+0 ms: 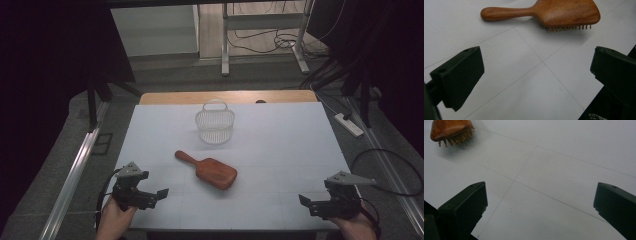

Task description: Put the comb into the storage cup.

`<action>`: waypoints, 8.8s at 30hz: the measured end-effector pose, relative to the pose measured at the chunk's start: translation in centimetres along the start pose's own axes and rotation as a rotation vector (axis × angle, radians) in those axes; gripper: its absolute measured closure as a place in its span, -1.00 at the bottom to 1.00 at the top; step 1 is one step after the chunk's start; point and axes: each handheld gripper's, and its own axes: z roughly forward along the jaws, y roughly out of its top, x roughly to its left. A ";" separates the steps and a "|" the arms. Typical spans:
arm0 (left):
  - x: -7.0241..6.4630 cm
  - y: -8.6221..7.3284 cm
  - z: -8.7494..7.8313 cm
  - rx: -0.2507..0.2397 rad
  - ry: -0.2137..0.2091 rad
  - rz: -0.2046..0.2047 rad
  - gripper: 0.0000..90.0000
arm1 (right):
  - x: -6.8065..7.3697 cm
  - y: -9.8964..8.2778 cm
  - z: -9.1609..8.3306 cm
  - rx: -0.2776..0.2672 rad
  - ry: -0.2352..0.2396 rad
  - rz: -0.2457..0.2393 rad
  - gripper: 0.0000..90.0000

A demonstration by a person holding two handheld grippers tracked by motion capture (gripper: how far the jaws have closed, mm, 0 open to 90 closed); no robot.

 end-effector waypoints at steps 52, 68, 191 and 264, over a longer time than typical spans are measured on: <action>0.8 6.7 5.1 0.070 -0.041 0.084 -1.00 | -0.1 0.0 0.2 0.012 0.008 0.004 -1.00; 0.2 9.0 7.3 0.092 -0.059 0.110 -1.00 | -0.1 0.0 0.2 0.015 0.011 0.001 -1.00; 0.3 6.2 12.1 0.363 -0.031 0.030 0.98 | 0.2 0.1 0.4 0.043 -0.003 -0.024 -1.00; -2.4 4.8 9.5 0.177 -0.076 0.084 -1.00 | 0.3 0.2 0.6 0.064 -0.009 -0.042 -0.99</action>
